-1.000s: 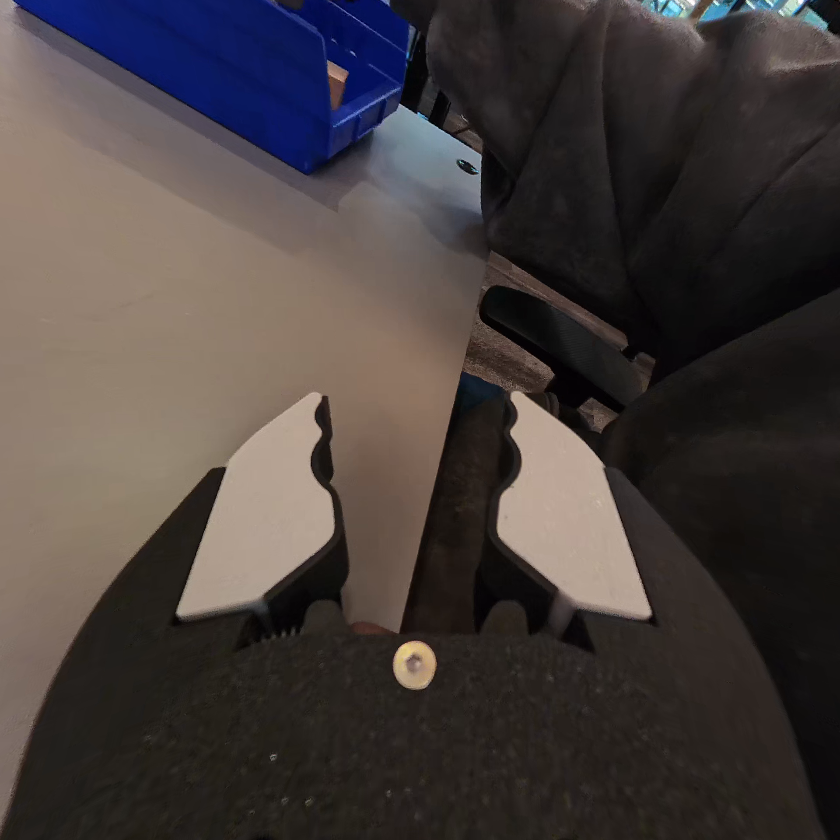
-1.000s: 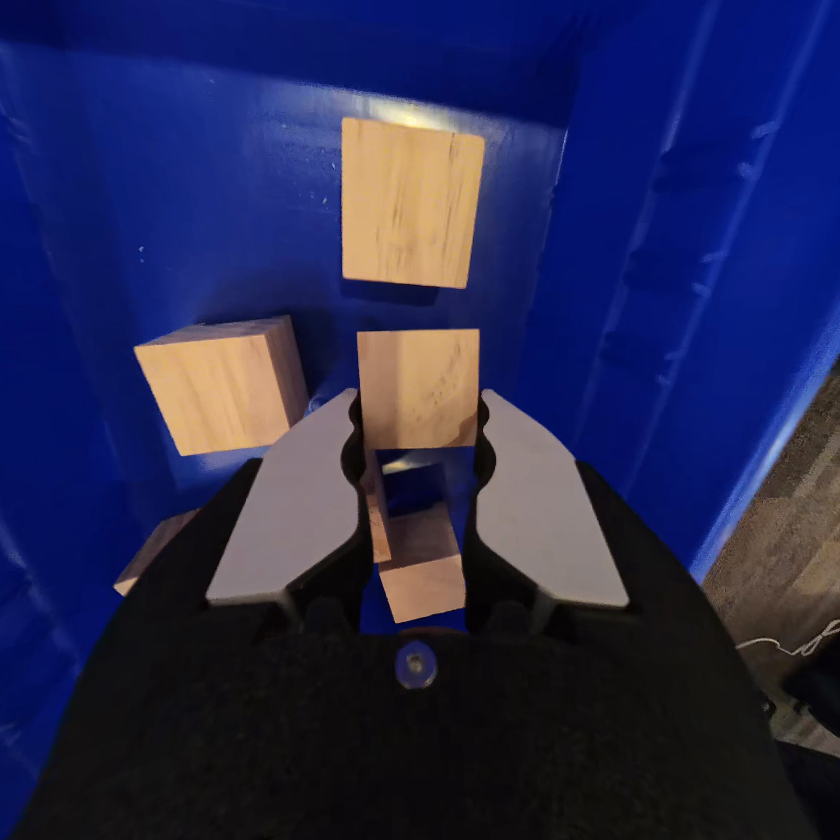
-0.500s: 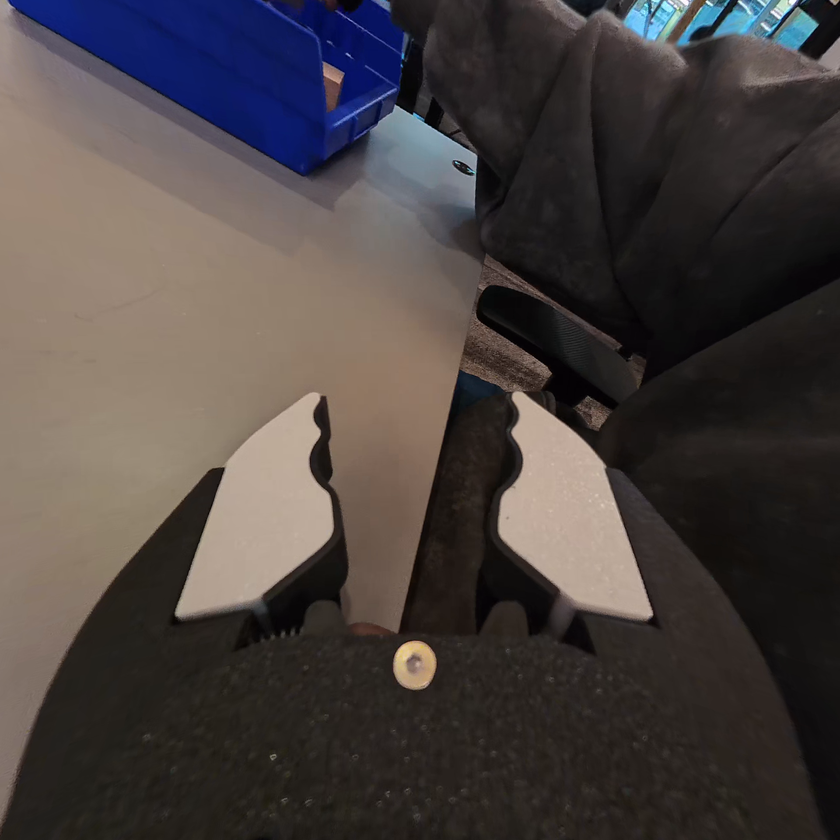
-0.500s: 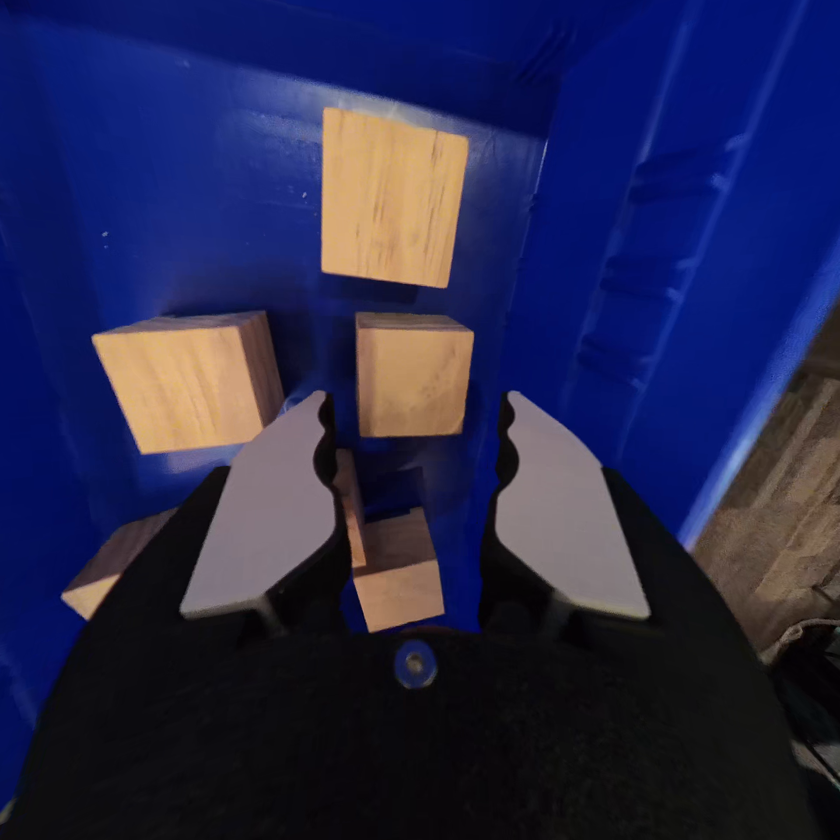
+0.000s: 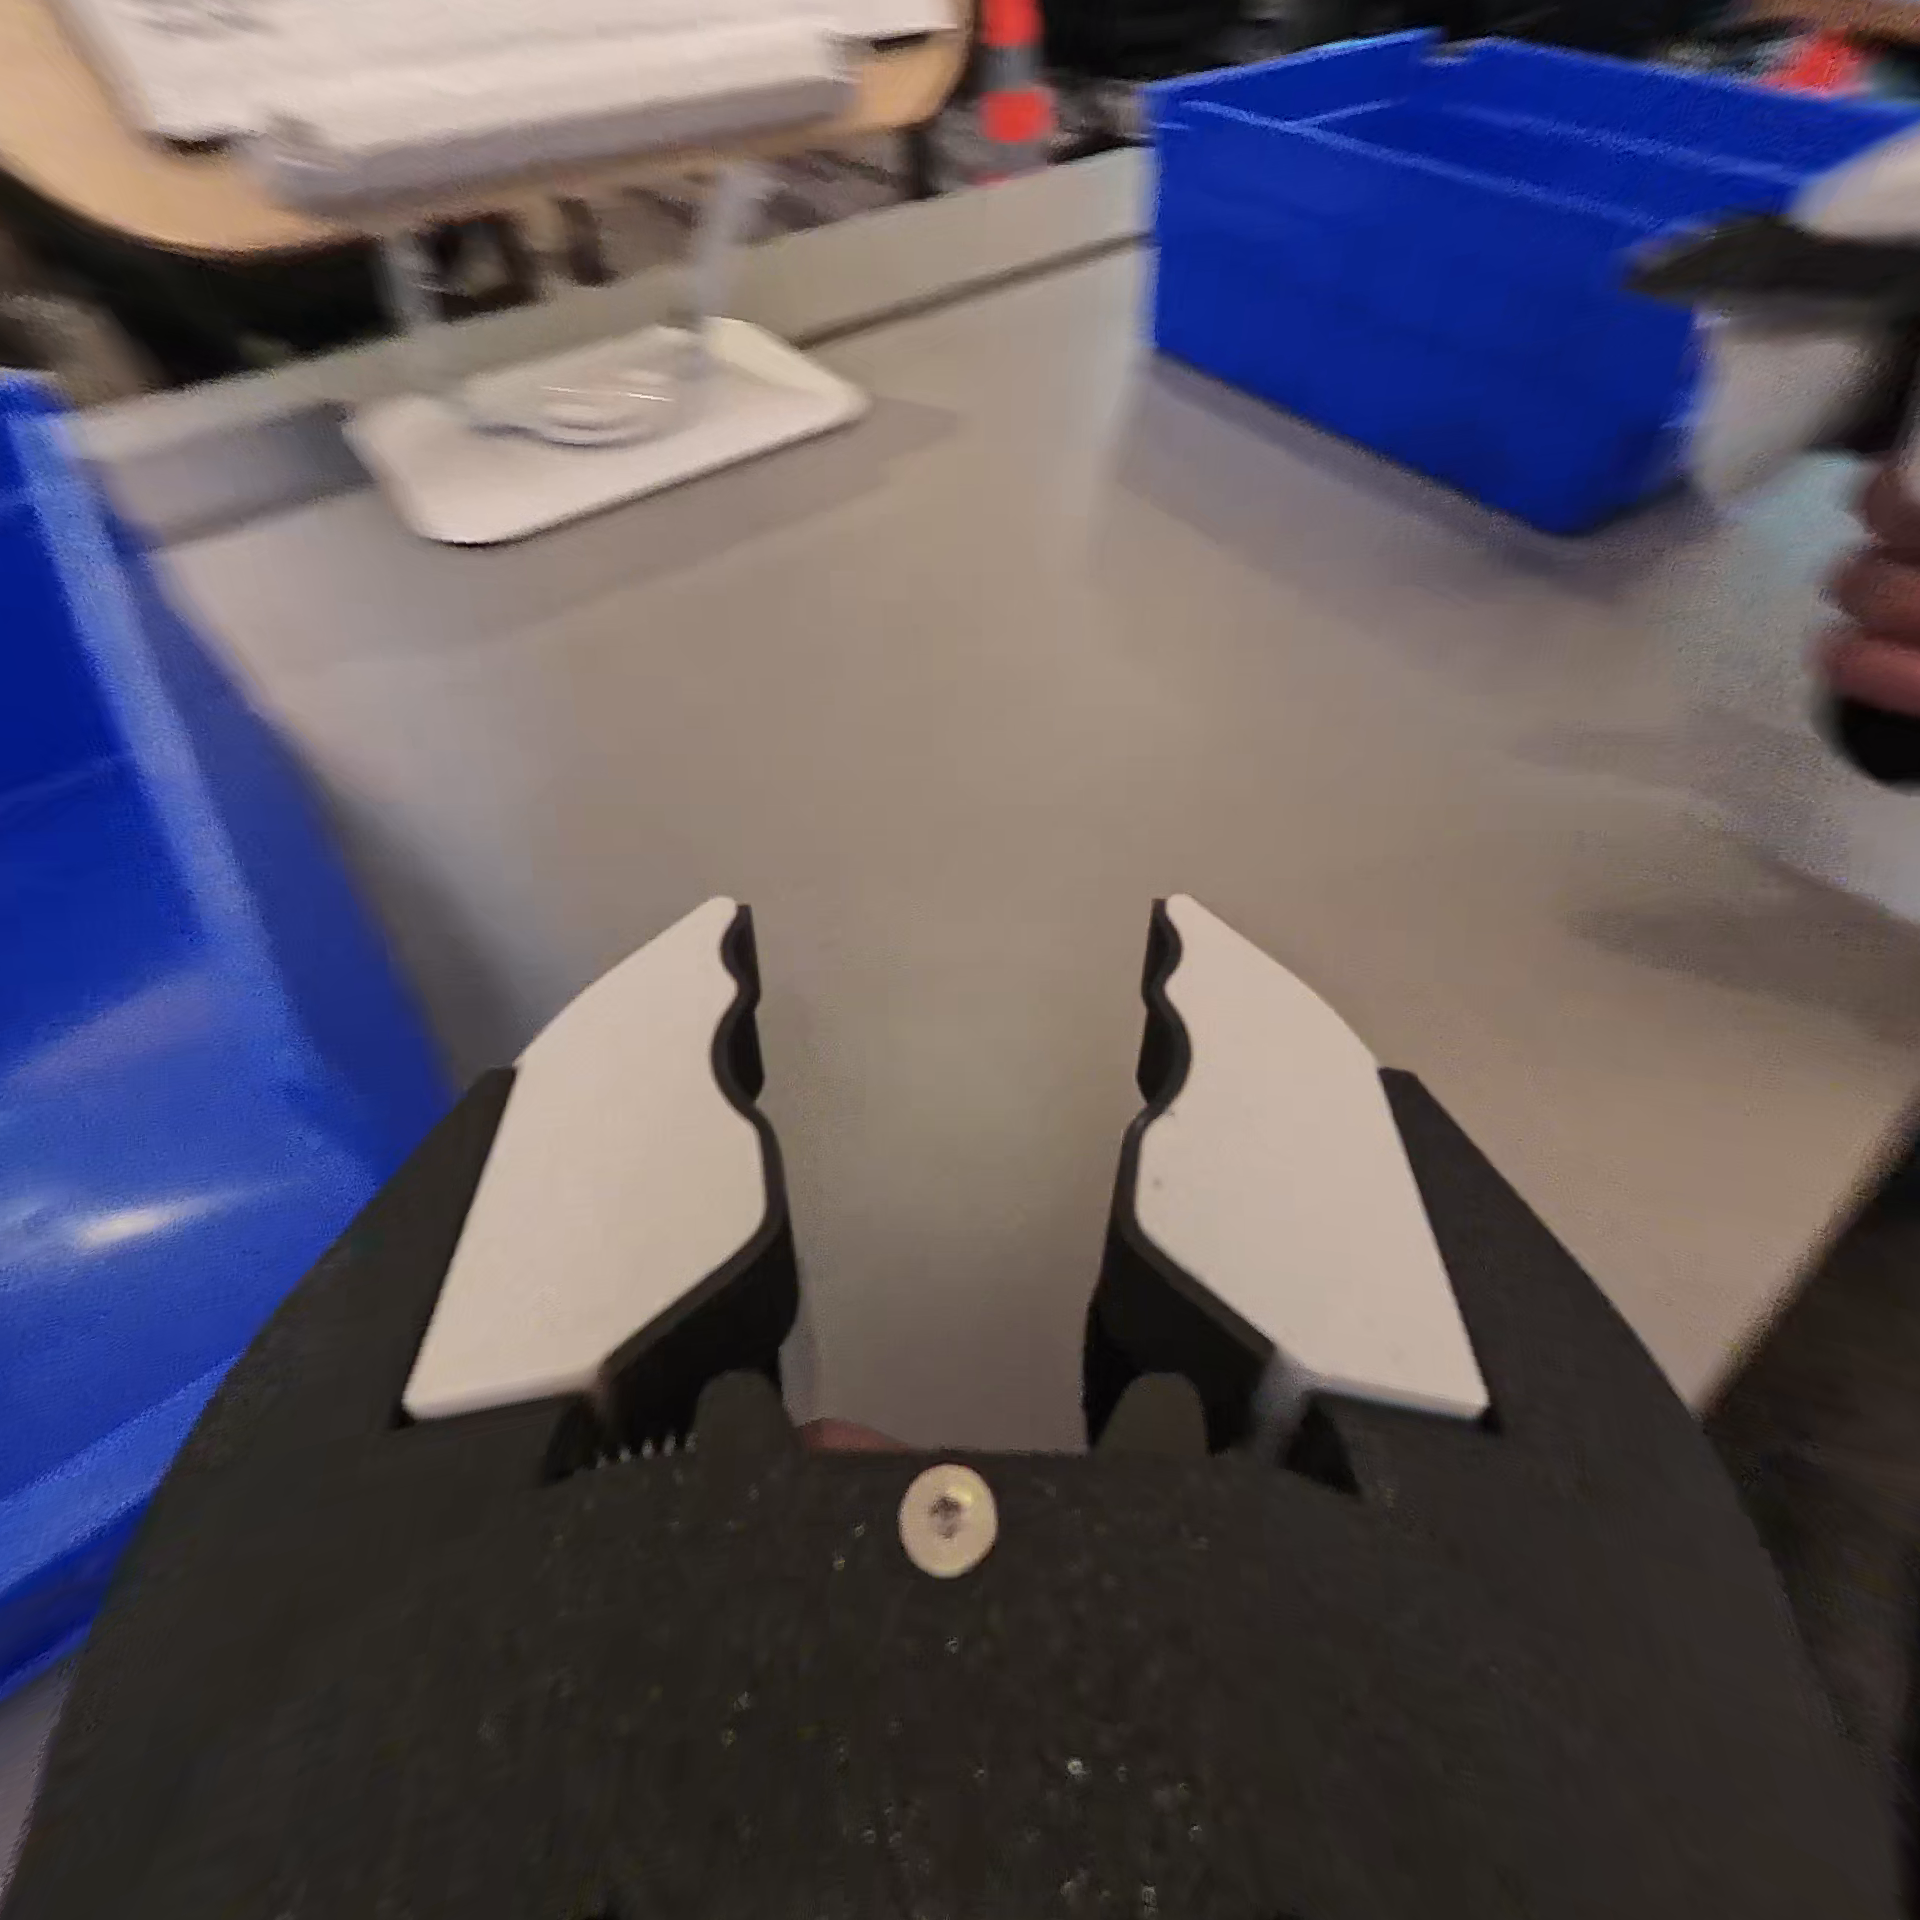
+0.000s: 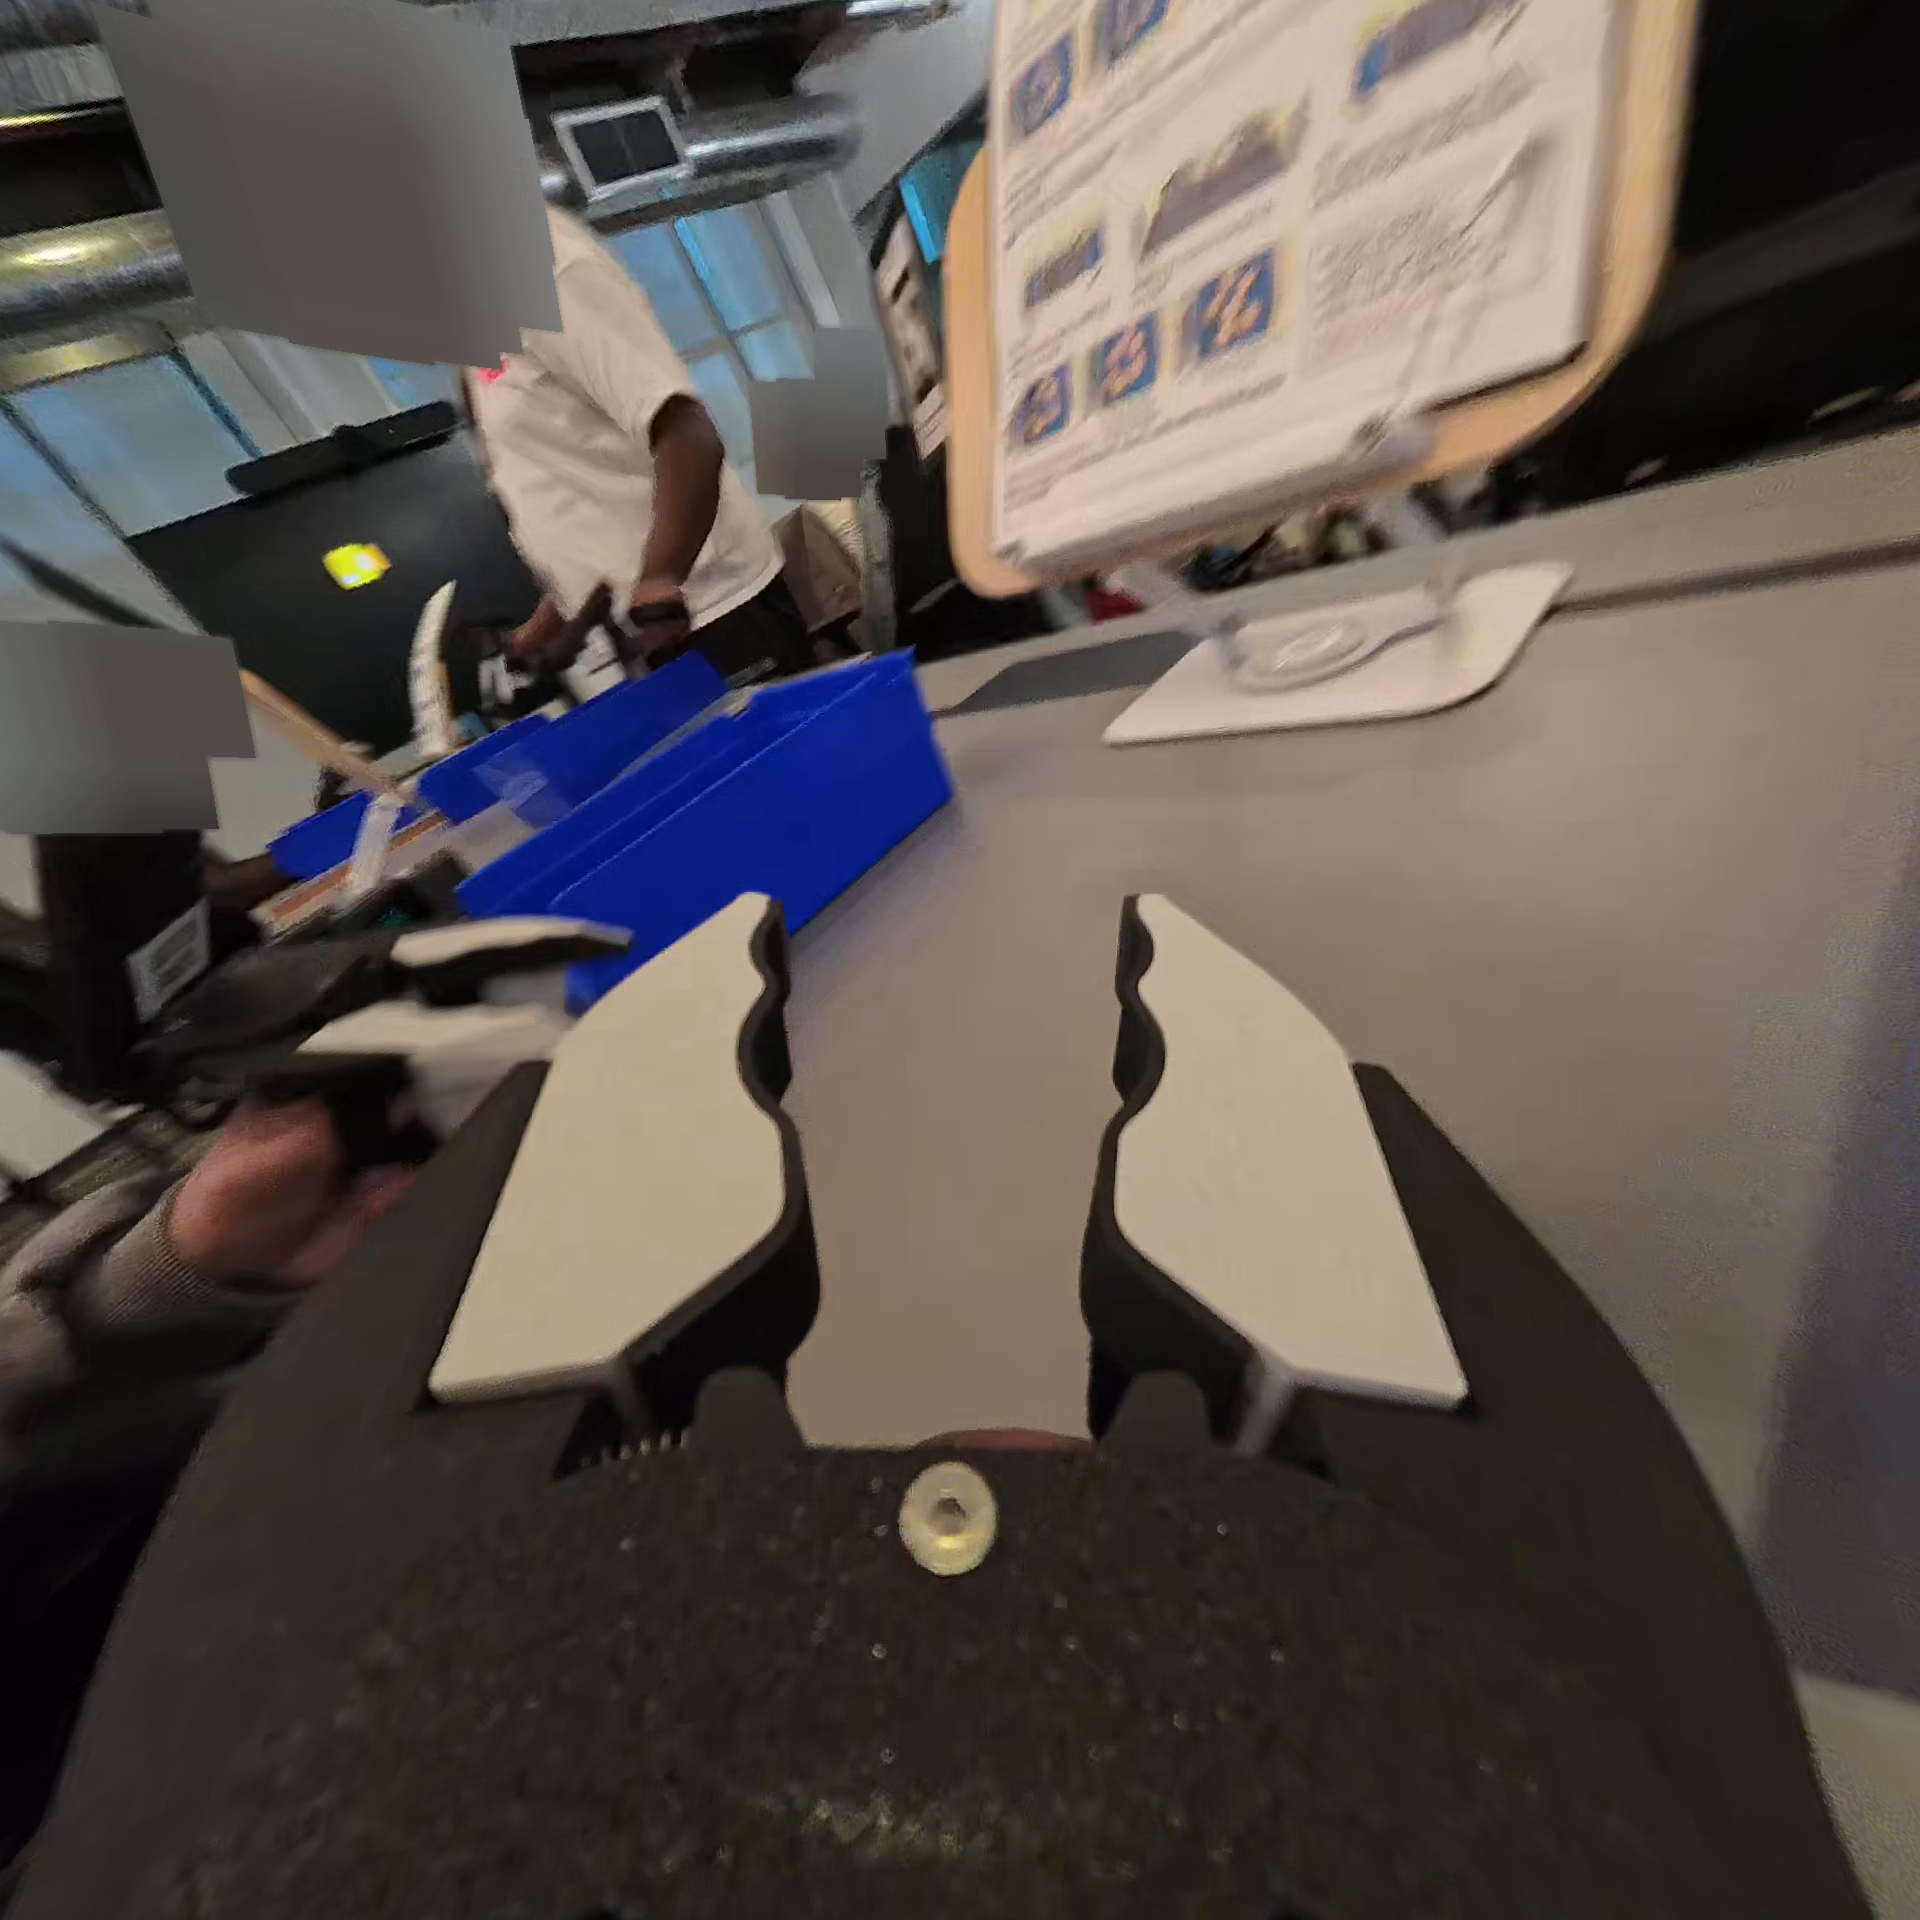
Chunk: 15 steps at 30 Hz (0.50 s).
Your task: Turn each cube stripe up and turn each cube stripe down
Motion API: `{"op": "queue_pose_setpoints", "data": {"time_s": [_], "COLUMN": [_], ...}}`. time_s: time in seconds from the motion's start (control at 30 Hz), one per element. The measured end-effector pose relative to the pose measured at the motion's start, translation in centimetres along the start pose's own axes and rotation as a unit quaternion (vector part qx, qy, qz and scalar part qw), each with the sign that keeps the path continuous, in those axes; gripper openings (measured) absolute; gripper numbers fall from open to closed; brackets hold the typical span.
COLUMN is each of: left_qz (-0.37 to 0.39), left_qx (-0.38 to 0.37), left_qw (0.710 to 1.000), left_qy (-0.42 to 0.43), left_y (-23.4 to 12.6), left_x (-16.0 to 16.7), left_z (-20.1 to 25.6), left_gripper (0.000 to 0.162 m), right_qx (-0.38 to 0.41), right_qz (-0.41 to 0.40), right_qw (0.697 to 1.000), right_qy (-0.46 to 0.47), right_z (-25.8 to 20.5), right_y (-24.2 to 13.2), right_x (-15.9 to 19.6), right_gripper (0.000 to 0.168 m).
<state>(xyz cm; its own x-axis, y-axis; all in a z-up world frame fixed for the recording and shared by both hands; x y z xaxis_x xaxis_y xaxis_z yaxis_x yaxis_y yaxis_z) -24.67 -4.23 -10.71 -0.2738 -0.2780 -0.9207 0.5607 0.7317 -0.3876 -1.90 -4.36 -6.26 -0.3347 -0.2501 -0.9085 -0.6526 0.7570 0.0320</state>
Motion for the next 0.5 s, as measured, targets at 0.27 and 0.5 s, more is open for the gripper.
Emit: {"op": "queue_pose_setpoints", "data": {"time_s": [0.27,0.5], "left_qz": [0.028,0.003], "left_qx": [-0.087,-0.079], "left_qw": [0.994,0.995], "left_qy": [-0.066,-0.064], "left_y": [-1.8,-1.2], "left_x": [1.3,2.3], "left_z": [-1.8,-0.9], "left_gripper": [0.061,0.067], "right_qx": [0.018,0.033], "right_qz": [-0.063,-0.049], "right_qw": [0.987,0.975], "right_qy": [-0.15,-0.215], "right_z": [-2.0,-2.9], "right_y": [0.7,-0.1], "right_x": [4.2,3.4], "right_gripper": [0.06,0.058]}}
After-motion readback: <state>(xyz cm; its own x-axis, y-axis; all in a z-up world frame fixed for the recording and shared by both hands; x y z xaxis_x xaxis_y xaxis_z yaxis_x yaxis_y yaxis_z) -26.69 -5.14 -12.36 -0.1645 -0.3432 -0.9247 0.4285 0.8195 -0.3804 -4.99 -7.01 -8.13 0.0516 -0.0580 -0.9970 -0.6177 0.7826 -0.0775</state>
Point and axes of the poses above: each gripper's, where its closed fingertips meet, y out along the fingers, x out of its underside, z = x × y across the jaws, the point moved 1 cm from there along -y, back along the fingers, and after that the axes turned 2 degrees about -x, right-handed, at the moved point
